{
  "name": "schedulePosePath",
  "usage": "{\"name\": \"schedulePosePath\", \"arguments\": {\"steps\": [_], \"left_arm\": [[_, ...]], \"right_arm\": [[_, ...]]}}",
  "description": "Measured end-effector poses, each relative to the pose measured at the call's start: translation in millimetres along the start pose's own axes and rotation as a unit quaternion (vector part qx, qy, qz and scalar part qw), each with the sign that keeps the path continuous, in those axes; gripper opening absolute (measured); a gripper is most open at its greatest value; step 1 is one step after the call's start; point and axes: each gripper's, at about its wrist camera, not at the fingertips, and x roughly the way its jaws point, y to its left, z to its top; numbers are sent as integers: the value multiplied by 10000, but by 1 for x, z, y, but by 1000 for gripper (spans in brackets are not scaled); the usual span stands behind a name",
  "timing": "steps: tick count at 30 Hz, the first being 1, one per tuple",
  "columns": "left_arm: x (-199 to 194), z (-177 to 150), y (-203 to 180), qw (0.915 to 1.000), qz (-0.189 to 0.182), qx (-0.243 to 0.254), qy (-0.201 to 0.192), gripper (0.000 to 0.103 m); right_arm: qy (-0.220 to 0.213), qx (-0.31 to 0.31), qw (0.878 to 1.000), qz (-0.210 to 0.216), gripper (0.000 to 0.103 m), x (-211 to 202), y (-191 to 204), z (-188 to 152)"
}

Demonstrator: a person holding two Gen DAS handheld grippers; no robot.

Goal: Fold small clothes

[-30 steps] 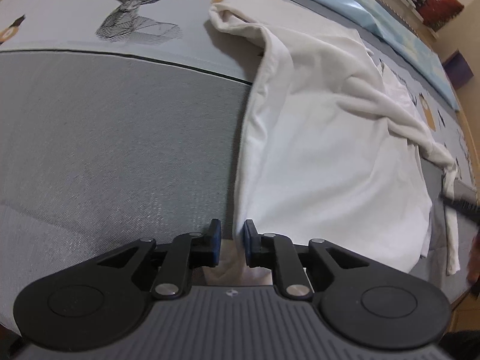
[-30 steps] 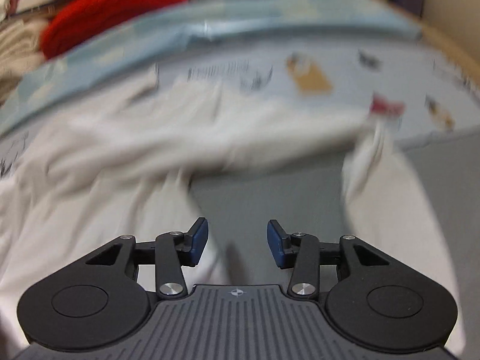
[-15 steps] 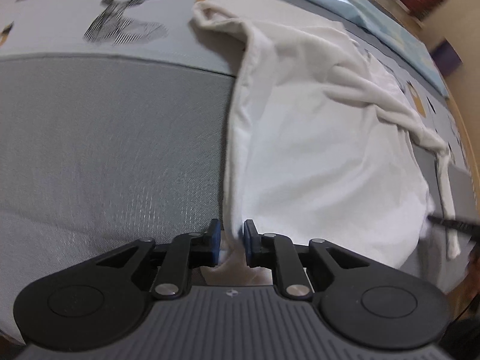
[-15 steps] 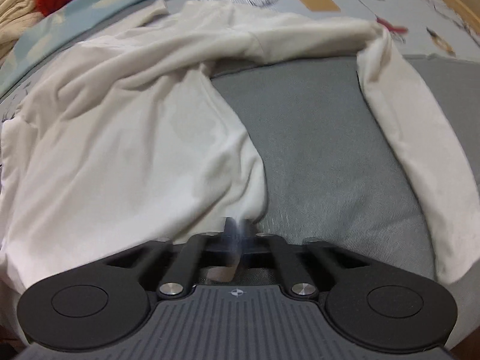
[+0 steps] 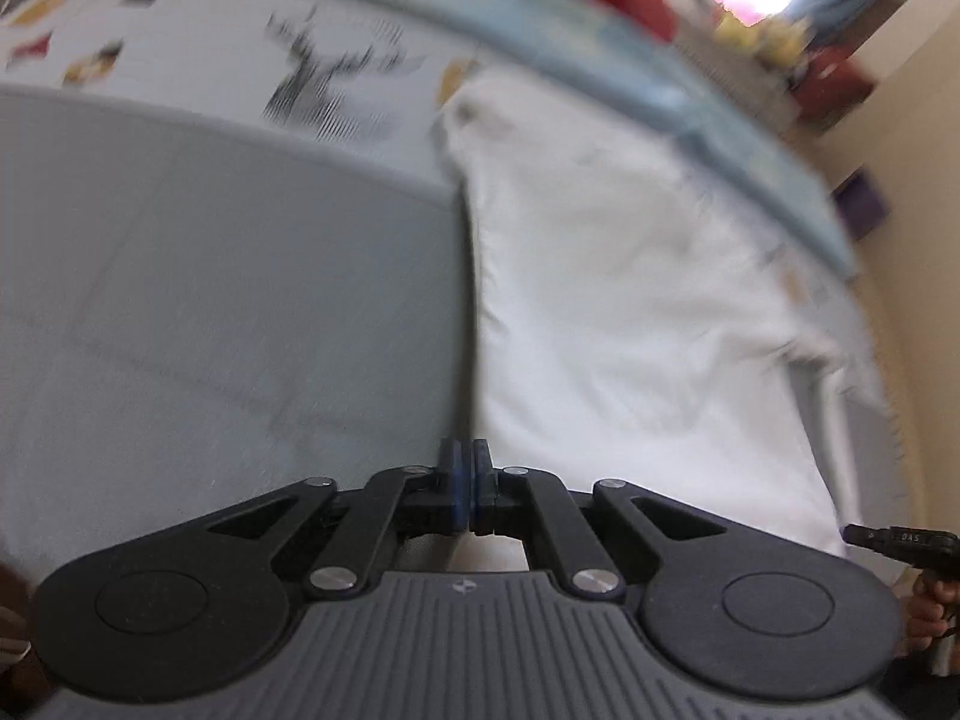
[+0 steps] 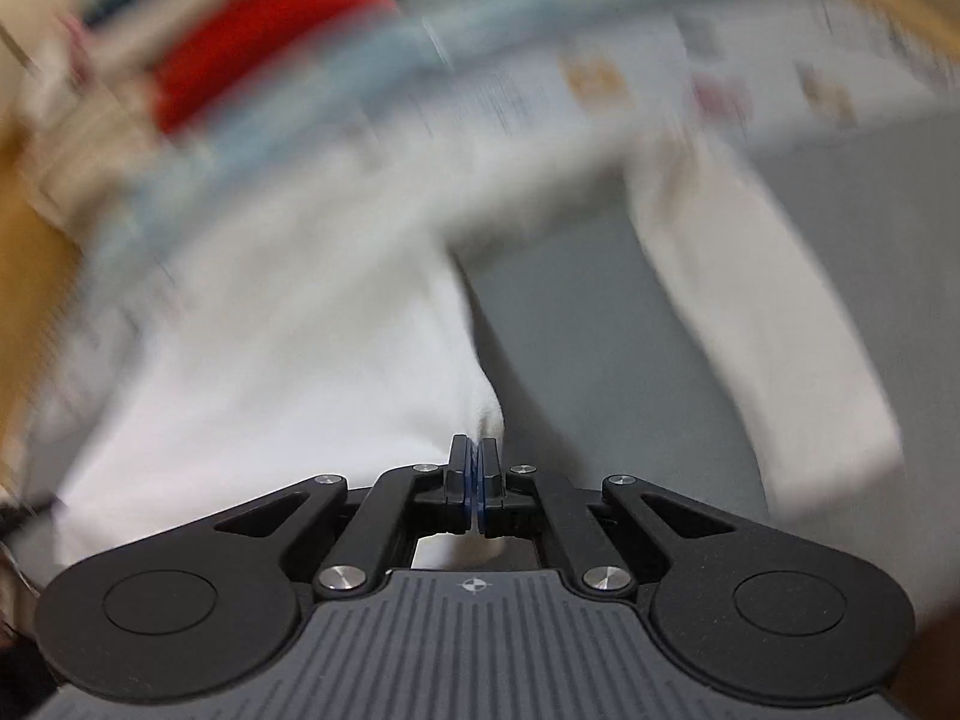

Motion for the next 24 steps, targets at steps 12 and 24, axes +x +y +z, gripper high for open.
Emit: {"name": "schedulePosePath", "arguments": {"steps": [12,24], "left_arm": [[46,-25,-21,9915,437,738,974,35],[15,-35,-15,9929,-247,1037,526,2]], "right_arm": [[116,-333,9990,-259,26,25,9,2],[-653,15,9917,1111,1,-17,2,3]]}}
